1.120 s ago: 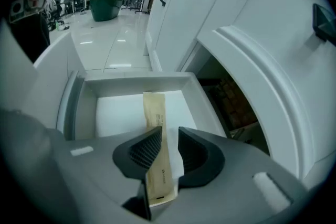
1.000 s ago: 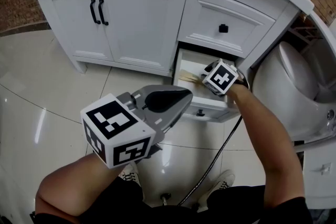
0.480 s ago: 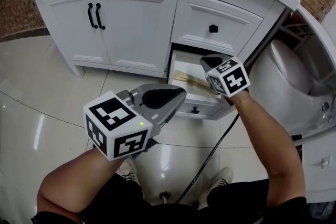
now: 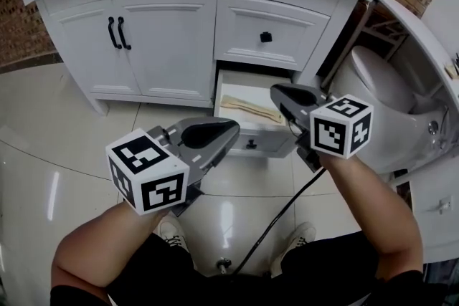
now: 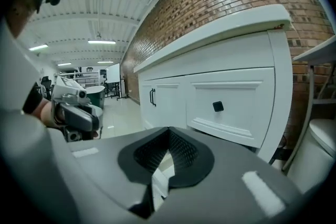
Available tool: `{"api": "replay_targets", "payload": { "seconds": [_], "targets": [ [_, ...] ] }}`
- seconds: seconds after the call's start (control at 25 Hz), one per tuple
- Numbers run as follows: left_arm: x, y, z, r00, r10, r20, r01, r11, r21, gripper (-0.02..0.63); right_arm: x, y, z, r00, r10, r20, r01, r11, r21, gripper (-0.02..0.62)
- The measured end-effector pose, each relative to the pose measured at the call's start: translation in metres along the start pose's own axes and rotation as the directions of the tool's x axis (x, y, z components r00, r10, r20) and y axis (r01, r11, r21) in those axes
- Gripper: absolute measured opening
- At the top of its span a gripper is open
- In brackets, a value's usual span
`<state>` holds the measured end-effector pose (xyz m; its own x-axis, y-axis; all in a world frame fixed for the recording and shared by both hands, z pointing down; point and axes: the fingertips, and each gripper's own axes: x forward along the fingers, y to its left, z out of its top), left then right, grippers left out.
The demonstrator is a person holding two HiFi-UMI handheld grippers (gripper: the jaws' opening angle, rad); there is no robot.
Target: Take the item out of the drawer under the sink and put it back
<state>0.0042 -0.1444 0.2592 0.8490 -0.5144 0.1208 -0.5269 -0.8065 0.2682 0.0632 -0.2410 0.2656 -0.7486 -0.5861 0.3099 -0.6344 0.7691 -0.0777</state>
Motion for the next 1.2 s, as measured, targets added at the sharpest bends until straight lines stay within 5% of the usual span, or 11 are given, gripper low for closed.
{"api": "replay_targets", "payload": {
  "seconds": [0.56,1.04,1.2],
  "targets": [
    [0.005,-0.007,-0.008,1.000,0.010,-0.024,-0.009,0.999,0.033,0.006,-0.097,0.044,0.004,0.994,0.029,0.102,-0.046,0.985,0.164,0.008],
    [0.002,-0.011,-0.003,1.000,0.012,-0.016,-0.011,0.999,0.053,0.006,-0.100,0.048,-0.037,1.000,-0.010,0.016,0.010,1.000,0.015,0.008],
    [0.002,-0.012,-0.004,1.000,0.006,-0.021,-0.005,0.999,0.054,0.006,-0.096,0.044,-0.054,1.000,-0.009,-0.024,0.010,0.999,0.046,0.008]
  ]
}}
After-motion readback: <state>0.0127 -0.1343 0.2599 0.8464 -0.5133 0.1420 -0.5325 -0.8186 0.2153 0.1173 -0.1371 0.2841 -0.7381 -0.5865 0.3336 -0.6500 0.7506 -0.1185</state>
